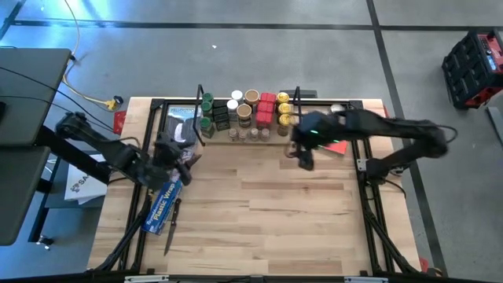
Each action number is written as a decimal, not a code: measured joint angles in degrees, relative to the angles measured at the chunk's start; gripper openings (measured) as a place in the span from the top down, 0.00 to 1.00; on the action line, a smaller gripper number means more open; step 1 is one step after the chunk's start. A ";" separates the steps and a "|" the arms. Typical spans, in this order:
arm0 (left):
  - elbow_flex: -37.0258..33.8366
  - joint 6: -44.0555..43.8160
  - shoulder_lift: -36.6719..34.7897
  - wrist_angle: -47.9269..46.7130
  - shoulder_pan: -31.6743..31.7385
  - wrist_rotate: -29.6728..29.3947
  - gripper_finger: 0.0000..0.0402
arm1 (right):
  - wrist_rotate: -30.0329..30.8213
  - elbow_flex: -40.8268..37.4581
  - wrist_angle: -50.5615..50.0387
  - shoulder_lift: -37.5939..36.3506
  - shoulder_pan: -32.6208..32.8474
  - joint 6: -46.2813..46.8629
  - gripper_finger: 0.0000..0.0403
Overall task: Shelf spices
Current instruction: Return to Home Position
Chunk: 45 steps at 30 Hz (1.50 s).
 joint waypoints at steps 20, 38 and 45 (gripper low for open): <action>-30.23 25.38 -39.87 44.78 17.98 39.44 0.68 | -0.35 -55.10 41.45 -56.22 8.79 19.72 0.41; -31.06 23.97 -46.89 33.08 40.01 50.91 1.00 | -8.75 -72.91 60.19 -69.70 8.79 10.75 0.91; -31.04 27.22 -50.27 31.09 41.11 53.85 1.00 | -10.69 -78.16 61.61 -73.96 8.79 9.04 0.99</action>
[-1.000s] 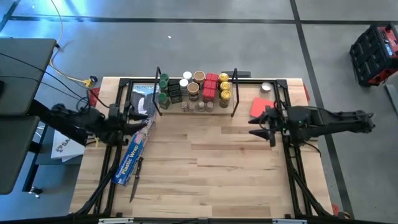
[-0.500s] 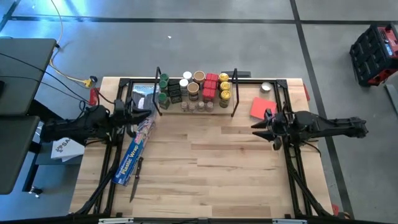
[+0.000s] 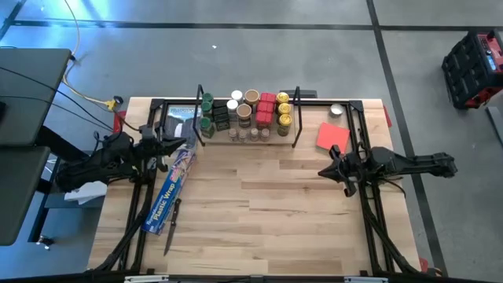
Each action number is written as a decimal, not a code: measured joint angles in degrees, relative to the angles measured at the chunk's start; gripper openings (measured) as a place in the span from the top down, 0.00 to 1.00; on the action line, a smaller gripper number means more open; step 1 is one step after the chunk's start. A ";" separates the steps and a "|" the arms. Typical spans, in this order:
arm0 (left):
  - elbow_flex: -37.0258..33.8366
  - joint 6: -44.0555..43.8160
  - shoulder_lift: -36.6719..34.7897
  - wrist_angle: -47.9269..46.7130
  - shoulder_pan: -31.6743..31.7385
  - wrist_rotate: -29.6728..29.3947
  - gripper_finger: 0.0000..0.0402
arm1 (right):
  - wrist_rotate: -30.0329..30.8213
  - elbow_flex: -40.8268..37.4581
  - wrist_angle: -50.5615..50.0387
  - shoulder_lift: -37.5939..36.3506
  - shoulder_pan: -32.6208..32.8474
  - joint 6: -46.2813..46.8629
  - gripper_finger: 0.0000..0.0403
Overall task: Shelf spices
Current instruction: Return to Home Position
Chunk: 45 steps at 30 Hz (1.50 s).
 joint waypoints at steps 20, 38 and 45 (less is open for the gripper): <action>-15.04 2.92 0.80 21.13 -0.09 6.34 1.00 | -2.39 -0.04 -1.52 -1.55 0.00 -4.27 1.00; -14.99 3.97 7.02 17.60 -5.31 6.57 0.99 | -1.26 -0.07 0.01 -1.50 0.00 -6.78 1.00; -14.99 1.59 7.02 17.50 -5.31 6.23 0.99 | -1.32 -0.07 -0.10 -1.50 0.00 -6.74 1.00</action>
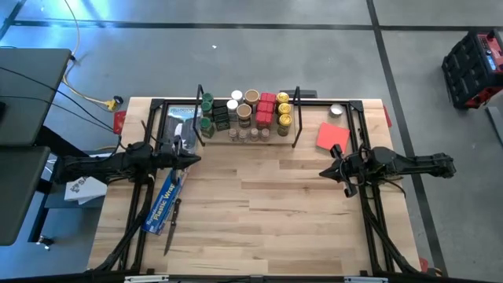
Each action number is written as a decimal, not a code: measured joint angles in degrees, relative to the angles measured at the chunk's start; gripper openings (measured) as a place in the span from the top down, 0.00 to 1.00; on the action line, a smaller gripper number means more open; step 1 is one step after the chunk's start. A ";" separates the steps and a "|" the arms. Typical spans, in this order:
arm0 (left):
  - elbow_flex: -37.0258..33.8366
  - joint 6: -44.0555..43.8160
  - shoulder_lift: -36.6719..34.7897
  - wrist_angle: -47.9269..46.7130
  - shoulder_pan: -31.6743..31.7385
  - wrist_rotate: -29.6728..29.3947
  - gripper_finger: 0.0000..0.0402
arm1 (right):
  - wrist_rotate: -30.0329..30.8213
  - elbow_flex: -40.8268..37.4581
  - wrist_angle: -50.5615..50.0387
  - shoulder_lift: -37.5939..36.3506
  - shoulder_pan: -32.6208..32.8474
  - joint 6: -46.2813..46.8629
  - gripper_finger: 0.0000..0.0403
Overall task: Shelf spices
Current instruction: Return to Home Position
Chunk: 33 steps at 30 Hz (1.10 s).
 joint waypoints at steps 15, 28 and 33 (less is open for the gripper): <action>0.00 -0.07 -6.90 -2.45 -8.19 -4.78 0.99 | -0.18 0.00 -2.12 -1.44 1.02 0.07 1.00; 0.04 -0.09 -7.02 -1.92 -10.59 -4.92 0.99 | -0.46 -0.02 -5.14 -1.84 -1.11 0.07 1.00; 0.04 -0.09 -7.02 -2.40 -8.66 -4.89 0.99 | -0.46 -0.02 -5.14 -1.75 -1.09 0.07 1.00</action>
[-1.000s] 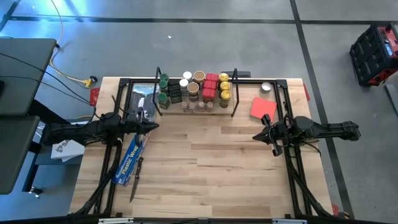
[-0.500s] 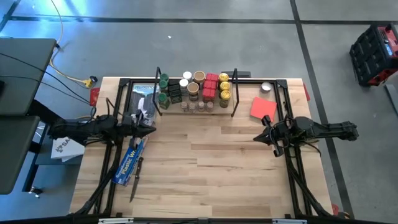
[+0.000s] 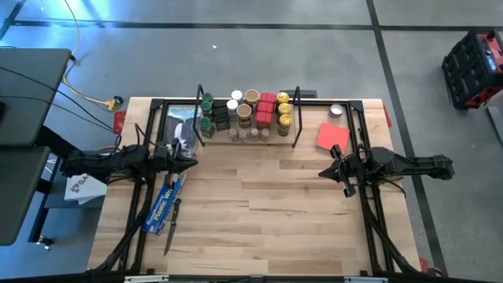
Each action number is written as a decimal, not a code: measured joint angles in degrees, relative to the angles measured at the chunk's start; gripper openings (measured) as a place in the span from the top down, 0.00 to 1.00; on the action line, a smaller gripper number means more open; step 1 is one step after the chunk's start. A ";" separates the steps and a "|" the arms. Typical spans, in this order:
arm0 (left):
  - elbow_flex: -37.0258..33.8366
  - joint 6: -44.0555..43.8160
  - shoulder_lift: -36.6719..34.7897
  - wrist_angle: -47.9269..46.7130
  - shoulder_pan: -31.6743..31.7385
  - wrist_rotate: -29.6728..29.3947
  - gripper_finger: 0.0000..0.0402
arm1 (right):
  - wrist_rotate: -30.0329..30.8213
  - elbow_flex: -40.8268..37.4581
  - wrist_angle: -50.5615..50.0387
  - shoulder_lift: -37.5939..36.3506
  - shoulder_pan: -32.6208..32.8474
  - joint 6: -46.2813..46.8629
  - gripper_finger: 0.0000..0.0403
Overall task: Shelf spices
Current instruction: Return to Home Position
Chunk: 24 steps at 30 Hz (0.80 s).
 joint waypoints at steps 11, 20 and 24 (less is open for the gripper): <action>0.00 0.00 0.00 -0.24 3.54 -0.10 0.99 | 0.00 0.00 0.00 0.00 0.00 -0.83 1.00; 0.00 0.00 0.00 -0.24 0.72 -0.14 0.99 | 0.00 0.00 0.02 0.00 0.00 -0.85 1.00; 0.00 0.01 0.00 -0.25 0.39 -0.12 0.99 | 0.00 0.00 0.02 0.00 0.00 -0.85 1.00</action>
